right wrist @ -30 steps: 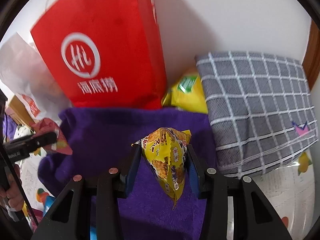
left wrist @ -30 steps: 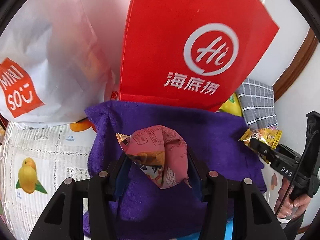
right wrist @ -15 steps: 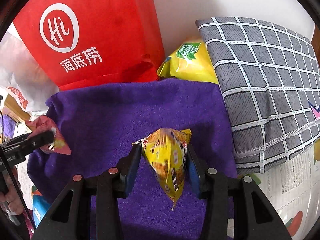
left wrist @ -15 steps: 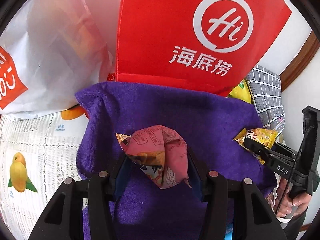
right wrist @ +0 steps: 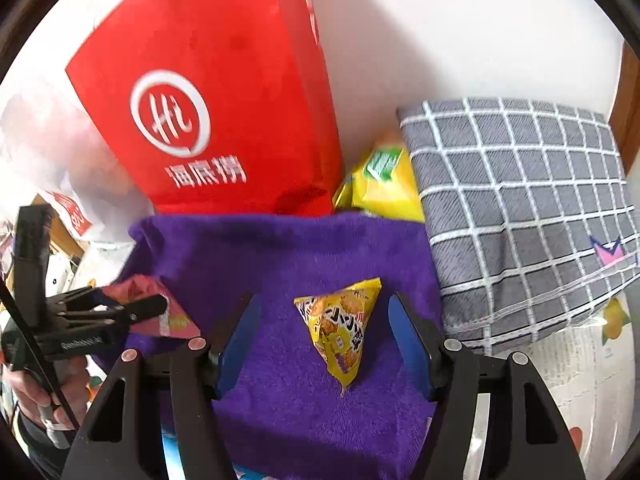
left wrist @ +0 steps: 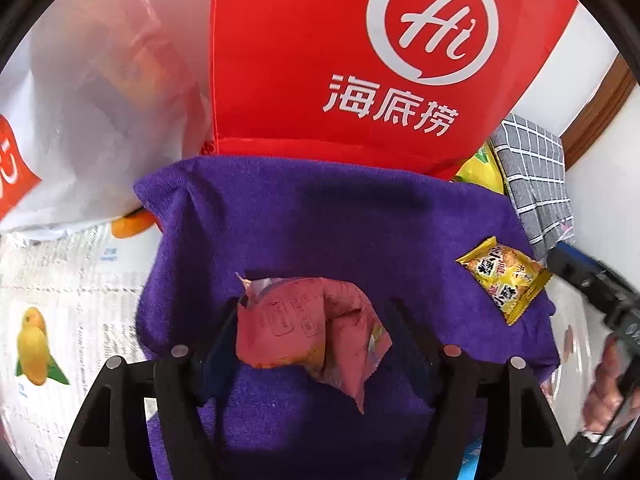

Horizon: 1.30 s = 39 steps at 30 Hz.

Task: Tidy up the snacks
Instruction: 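Lower both packets onto the purple towel and open both tools, then withdraw both tools from the towel back toward the snack pile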

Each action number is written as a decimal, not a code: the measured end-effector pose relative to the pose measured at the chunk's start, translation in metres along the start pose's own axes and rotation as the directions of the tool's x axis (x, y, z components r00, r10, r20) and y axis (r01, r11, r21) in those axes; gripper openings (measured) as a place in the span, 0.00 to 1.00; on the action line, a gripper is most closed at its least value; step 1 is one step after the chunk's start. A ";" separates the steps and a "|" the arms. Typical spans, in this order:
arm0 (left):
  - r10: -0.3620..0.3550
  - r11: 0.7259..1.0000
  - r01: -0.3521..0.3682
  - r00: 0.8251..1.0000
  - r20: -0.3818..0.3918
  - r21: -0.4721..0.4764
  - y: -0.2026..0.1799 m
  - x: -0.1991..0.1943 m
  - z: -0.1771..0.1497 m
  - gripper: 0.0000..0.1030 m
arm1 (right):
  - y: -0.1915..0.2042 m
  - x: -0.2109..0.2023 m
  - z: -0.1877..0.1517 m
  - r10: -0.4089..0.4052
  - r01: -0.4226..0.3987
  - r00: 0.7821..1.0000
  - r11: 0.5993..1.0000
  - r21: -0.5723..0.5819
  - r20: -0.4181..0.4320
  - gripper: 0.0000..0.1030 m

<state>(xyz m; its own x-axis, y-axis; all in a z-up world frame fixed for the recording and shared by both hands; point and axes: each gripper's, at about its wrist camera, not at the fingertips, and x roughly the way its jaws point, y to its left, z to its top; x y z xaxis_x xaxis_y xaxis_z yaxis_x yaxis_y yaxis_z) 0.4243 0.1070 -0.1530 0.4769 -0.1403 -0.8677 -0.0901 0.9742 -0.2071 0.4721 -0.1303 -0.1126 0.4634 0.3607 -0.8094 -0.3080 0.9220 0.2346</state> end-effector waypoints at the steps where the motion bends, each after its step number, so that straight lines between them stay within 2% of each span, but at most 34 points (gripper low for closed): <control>1: 0.014 1.000 -0.014 1.000 0.004 0.007 -0.001 -0.002 0.000 0.70 | -0.001 -0.006 0.001 -0.002 0.002 1.000 1.000 0.003 0.016 0.64; 5: 0.029 0.999 -0.029 0.999 0.023 0.016 -0.004 -0.010 0.000 0.71 | 0.003 -0.018 0.005 -0.018 0.018 0.998 1.000 0.003 0.066 0.64; 9: 0.038 0.999 -0.039 0.998 0.046 0.023 -0.006 -0.022 0.000 0.71 | 0.013 -0.020 0.002 -0.028 0.030 0.997 0.999 -0.024 0.079 0.64; 15: 0.005 0.999 -0.009 0.993 0.119 0.039 -0.013 -0.049 0.001 0.71 | 0.026 -0.037 0.002 -0.037 0.043 0.993 0.997 -0.057 0.109 0.64; 21: 0.016 0.998 -0.024 0.987 0.159 0.052 -0.022 -0.072 0.000 0.71 | 0.037 -0.070 0.002 -0.069 0.083 0.979 0.994 -0.068 0.189 0.64; 24: 0.023 0.997 -0.034 0.986 0.168 0.064 -0.026 -0.082 0.000 0.71 | 0.041 -0.083 0.001 -0.048 0.063 0.980 0.995 -0.073 0.191 0.64; 28: -0.030 0.997 0.018 0.986 0.163 0.074 -0.035 -0.097 -0.006 0.71 | 0.045 -0.096 -0.005 -0.030 0.042 0.981 0.997 -0.059 0.194 0.64; 33: -0.014 0.995 -0.004 0.984 0.175 0.104 -0.044 -0.119 -0.024 0.71 | 0.055 -0.120 -0.033 0.002 0.016 0.977 0.997 -0.082 0.215 0.64; 39: -0.003 0.997 -0.009 0.988 0.156 0.076 -0.036 -0.136 -0.058 0.71 | 0.053 -0.138 -0.087 -0.030 0.043 0.987 0.996 -0.079 0.156 0.64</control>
<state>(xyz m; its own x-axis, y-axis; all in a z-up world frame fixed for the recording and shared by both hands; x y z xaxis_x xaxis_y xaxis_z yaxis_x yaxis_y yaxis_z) 0.3116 0.0809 -0.0539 0.6081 -0.1140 -0.7856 -0.0280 0.9859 -0.1647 0.3198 -0.1433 -0.0352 0.5962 0.3505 -0.7223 -0.3527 0.9225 0.1566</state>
